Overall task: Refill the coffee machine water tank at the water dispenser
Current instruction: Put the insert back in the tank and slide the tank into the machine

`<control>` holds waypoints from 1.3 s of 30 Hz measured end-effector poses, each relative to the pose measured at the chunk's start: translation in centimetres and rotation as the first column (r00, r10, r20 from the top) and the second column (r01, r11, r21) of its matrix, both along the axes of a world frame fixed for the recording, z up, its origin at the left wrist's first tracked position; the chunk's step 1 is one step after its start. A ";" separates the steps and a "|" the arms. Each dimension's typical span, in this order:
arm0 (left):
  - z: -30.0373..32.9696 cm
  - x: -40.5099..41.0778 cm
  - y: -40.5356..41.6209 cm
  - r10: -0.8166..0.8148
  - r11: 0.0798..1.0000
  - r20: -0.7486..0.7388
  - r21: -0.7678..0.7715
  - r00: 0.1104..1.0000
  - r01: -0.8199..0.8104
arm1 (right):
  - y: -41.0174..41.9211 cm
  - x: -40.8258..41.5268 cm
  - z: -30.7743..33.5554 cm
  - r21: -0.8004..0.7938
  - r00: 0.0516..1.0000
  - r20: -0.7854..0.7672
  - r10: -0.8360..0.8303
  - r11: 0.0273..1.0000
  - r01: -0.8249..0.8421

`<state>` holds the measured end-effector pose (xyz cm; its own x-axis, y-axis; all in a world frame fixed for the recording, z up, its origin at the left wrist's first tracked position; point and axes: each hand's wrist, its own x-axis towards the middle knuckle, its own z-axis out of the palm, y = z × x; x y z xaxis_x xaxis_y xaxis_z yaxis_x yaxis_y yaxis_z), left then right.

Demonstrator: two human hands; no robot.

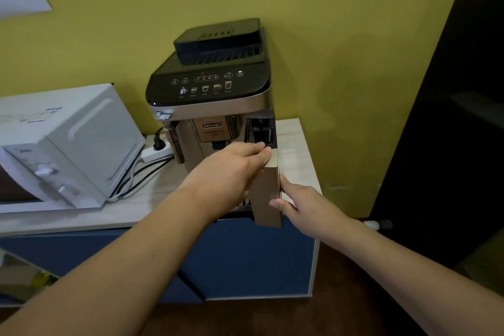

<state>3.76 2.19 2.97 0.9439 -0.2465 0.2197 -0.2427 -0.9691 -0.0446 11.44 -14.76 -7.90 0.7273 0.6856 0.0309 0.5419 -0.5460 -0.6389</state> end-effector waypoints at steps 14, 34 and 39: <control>-2.5 4.8 -1.1 0.134 0.989 0.239 0.025 0.962 -0.144 | 2.7 5.4 0.5 0.018 0.997 -0.018 -0.081 0.997 0.081; -9.1 8.0 1.2 0.148 0.879 0.381 0.372 0.913 -0.298 | 5.2 11.8 -1.4 0.097 0.990 0.111 -0.085 0.993 0.074; -9.6 8.3 0.8 0.174 0.877 0.401 0.352 0.899 -0.326 | 5.3 12.0 -1.7 0.101 0.990 0.109 -0.094 0.991 0.083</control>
<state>12.02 2.96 -6.66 0.8655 -0.1505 0.4777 0.1109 -0.8725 -0.4759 23.47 -9.46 -9.60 0.7728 0.6088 0.1793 0.5664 -0.5341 -0.6276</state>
